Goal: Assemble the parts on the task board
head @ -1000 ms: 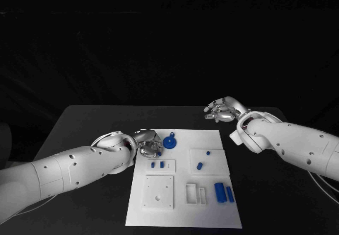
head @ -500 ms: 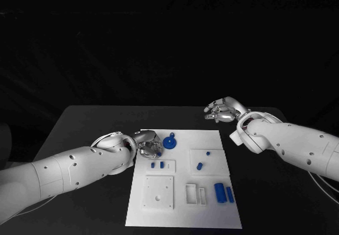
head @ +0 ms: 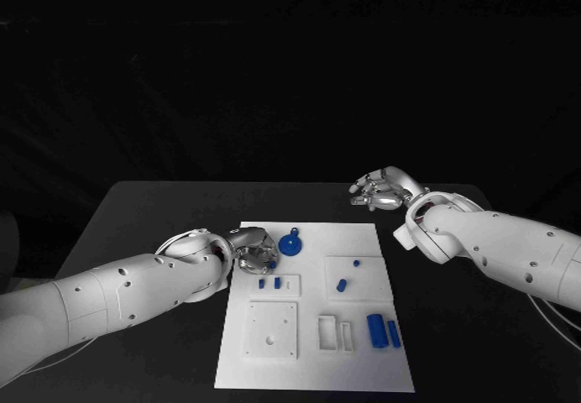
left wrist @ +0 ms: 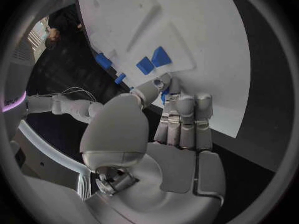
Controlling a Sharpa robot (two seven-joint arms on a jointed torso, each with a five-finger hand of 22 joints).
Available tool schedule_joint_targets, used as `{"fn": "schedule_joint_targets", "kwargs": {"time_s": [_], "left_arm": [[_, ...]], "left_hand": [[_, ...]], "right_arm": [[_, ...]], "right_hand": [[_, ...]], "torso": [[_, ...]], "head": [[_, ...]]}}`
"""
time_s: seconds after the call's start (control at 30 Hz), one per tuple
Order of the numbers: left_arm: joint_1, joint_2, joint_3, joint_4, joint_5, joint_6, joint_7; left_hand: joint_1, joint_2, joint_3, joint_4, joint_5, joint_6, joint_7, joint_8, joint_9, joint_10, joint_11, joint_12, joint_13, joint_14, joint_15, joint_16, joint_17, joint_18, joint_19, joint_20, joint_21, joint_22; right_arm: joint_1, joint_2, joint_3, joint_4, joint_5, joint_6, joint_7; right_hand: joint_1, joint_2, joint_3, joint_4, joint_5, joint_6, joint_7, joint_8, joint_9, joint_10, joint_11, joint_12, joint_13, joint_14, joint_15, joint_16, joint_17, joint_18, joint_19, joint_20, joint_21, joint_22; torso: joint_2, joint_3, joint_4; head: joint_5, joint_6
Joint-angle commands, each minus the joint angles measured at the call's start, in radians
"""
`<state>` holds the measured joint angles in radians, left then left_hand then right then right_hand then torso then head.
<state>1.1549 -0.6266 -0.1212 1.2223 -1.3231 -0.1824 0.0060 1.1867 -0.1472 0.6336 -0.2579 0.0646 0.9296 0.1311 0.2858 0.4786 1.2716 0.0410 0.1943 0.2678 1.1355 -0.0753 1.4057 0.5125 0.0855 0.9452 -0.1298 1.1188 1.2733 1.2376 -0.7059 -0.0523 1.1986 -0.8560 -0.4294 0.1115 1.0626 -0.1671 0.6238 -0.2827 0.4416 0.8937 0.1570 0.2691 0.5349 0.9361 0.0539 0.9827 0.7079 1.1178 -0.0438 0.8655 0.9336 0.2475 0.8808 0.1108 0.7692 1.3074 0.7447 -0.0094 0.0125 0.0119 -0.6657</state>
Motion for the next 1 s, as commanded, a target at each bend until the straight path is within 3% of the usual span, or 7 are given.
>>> {"fn": "schedule_joint_targets", "kwargs": {"time_s": [0.03, 0.77, 1.0], "left_arm": [[-0.001, 0.0, 0.0, 0.0, 0.007, 0.017, 0.0], [-0.001, -0.021, 0.003, -0.025, 0.003, -0.02, 0.003], [0.0, -0.035, 0.01, -0.03, 0.116, -0.078, 0.023]], "left_hand": [[-0.003, -0.013, -0.007, 0.003, -0.007, -0.011, -0.001, -0.005, 0.0, -0.003, 0.003, -0.005, 0.002, -0.001, 0.007, 0.003, -0.001, 0.044, 0.003, -0.036, -0.001, 0.001], [0.016, -0.023, -0.001, 0.001, -0.004, -0.029, -0.001, -0.009, -0.001, -0.002, 0.003, -0.009, 0.005, -0.004, 0.008, 0.006, -0.002, 0.048, 0.004, -0.035, -0.003, 0.001], [0.027, -0.019, 0.006, 0.0, -0.002, -0.025, 0.004, -0.004, 0.001, -0.007, 0.005, -0.014, 0.005, -0.007, 0.009, 0.005, -0.004, 0.048, 0.003, -0.034, -0.004, 0.001]], "right_arm": [[-0.001, 0.001, 0.0, 0.0, -0.004, 0.011, 0.01], [-0.001, -0.012, 0.0, 0.004, -0.006, 0.025, 0.004], [-0.001, -0.029, 0.0, 0.011, -0.029, 0.074, -0.012]], "right_hand": [[0.004, 0.007, -0.004, -0.001, 0.005, -0.003, 0.004, -0.005, 0.002, -0.003, -0.001, 0.007, -0.001, -0.007, 0.001, 0.003, -0.001, 0.014, 0.0, 0.005, -0.003, 0.02], [0.006, 0.004, -0.003, -0.004, 0.004, -0.007, 0.006, -0.007, 0.001, -0.007, 0.0, 0.004, -0.004, -0.011, 0.002, 0.001, -0.003, 0.014, -0.003, 0.005, -0.006, 0.019], [0.008, 0.005, 0.001, -0.004, -0.009, -0.011, 0.011, -0.008, 0.002, -0.021, 0.008, -0.078, -0.059, -0.027, 0.011, -0.01, -0.015, 0.014, -0.021, 0.012, -0.016, 0.02]], "torso": [[0.0, 0.0001, 0.0], [0.0, 0.0006, -0.0005], [0.0, 0.0001, -0.0012]], "head": [[0.0, -0.001], [-0.003, 0.003], [-0.003, 0.006]]}}
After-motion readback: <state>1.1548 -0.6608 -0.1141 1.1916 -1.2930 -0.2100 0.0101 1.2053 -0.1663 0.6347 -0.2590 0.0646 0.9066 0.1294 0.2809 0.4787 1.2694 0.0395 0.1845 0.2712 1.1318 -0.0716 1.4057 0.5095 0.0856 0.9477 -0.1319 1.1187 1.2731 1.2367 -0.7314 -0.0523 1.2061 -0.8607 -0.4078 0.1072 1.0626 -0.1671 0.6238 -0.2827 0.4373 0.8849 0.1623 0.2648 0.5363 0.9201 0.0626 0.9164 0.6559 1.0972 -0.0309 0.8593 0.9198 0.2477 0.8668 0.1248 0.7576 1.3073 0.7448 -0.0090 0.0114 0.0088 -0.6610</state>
